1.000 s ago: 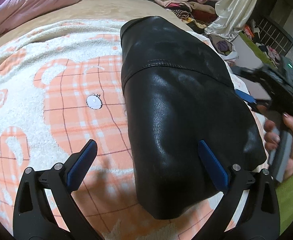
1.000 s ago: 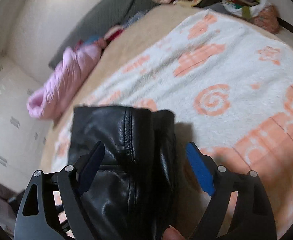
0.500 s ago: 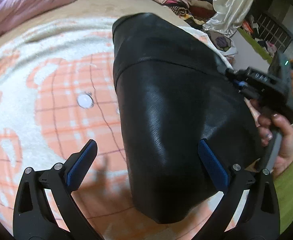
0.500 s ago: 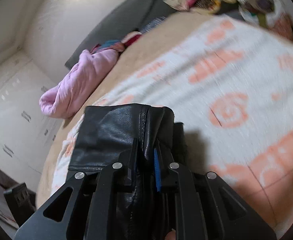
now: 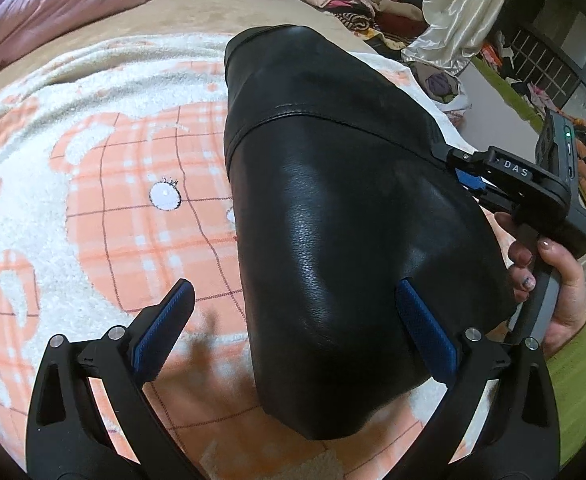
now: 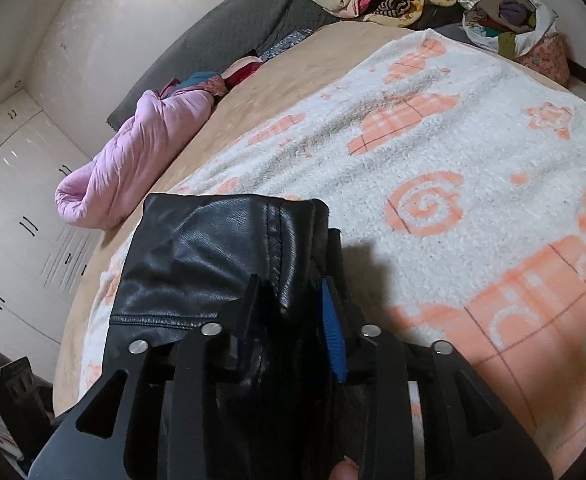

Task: Fold large clothes

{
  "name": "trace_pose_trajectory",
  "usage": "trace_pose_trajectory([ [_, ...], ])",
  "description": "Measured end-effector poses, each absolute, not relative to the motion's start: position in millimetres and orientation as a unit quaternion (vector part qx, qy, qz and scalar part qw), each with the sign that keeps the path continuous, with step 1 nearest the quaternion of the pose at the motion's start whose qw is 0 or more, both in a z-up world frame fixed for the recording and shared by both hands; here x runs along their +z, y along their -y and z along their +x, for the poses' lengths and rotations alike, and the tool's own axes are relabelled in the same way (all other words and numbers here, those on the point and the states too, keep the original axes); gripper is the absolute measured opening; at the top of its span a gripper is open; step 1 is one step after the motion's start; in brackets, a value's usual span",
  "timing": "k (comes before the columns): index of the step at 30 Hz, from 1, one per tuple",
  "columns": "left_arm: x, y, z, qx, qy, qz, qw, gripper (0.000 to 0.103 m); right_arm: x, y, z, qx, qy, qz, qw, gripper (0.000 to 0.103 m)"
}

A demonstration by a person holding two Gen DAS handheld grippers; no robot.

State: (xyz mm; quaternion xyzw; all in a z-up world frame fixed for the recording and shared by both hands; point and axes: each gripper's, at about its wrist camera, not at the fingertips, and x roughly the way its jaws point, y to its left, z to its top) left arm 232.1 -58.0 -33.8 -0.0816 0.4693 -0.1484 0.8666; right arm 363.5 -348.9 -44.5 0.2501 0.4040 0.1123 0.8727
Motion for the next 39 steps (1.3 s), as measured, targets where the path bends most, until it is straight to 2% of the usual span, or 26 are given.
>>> trace_pose_trajectory([
  [16, -25, 69, 227, -0.135, -0.460, -0.051, 0.876, 0.094, -18, 341, 324, 0.109, -0.390, 0.225, 0.886, 0.058],
  [24, -23, 70, 222, -0.133, -0.458, -0.048, 0.878, 0.094, -3, 329, 301, 0.132, -0.387, 0.210, 0.888, 0.059],
  [31, -22, 70, 218, -0.135, -0.459, -0.051, 0.877, 0.094, -32, 323, 282, 0.111, -0.440, 0.205, 0.867, 0.059],
  [35, -20, 67, 214, -0.138, -0.459, -0.059, 0.876, 0.094, -36, 327, 274, 0.108, -0.435, 0.223, 0.866, 0.062],
  [37, -18, 66, 212, -0.139, -0.458, -0.064, 0.876, 0.094, -29, 326, 266, 0.108, -0.417, 0.218, 0.876, 0.067],
  [39, -15, 65, 208, -0.139, -0.453, -0.062, 0.878, 0.094, -20, 325, 256, 0.104, -0.398, 0.207, 0.888, 0.079],
])
